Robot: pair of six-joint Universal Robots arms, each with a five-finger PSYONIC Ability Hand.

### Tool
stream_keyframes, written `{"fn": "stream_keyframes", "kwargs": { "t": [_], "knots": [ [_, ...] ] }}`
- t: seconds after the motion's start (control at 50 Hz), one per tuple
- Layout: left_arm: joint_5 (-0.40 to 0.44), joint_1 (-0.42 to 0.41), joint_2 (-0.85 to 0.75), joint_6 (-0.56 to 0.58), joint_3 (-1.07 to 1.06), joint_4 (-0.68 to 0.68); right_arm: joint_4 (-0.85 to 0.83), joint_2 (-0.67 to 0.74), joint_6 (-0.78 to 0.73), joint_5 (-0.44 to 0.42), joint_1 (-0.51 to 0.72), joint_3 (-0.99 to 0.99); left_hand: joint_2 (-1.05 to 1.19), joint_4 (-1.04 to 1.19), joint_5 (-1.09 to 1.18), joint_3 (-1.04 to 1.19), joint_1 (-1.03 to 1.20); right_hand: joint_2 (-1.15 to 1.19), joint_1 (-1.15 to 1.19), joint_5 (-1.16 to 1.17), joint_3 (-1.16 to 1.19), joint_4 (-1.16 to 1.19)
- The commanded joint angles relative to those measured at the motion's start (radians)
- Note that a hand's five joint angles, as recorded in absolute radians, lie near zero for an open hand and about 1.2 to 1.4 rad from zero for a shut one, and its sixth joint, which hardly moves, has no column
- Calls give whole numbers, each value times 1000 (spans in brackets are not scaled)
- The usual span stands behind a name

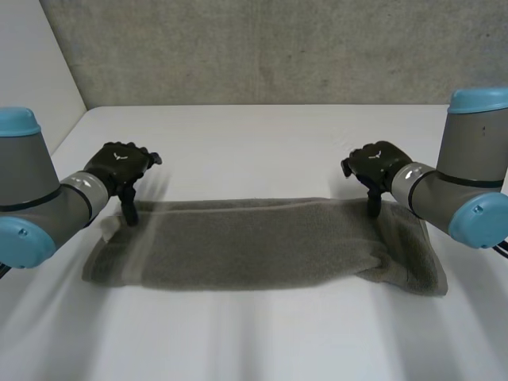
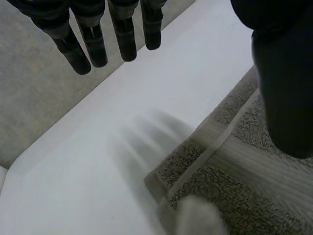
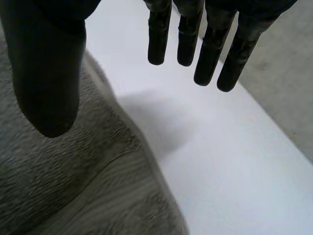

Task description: Fold the towel.

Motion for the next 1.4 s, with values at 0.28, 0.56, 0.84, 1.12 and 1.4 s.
{"fn": "stream_keyframes", "kwargs": {
  "t": [0.28, 0.56, 0.84, 1.12, 1.4],
  "knots": [
    [50, 15, 317, 0, -391, 155, -137, -477, 16, 58, -33, 639, -71, -70, -217, -60, -77, 0, -3, 38, 3, 6],
    [56, 25, 325, -5, -473, 229, -380, -478, -2, 73, -139, 925, -68, -67, -214, -57, -74, 77, 74, 114, 80, 82],
    [56, 25, 325, -8, -475, 231, -404, -386, -8, 80, -144, 907, -68, -67, -214, -57, -74, 699, 696, 737, 702, 705],
    [55, 24, 331, -12, -476, 231, -434, -497, -171, 109, -334, 853, -71, -70, -217, -60, -77, 974, 971, 1011, 977, 979],
    [53, 29, 354, -15, -476, 229, -348, -485, -375, 110, -413, 600, -79, -79, -226, -69, -86, 974, 971, 1011, 977, 979]
  ]
}}
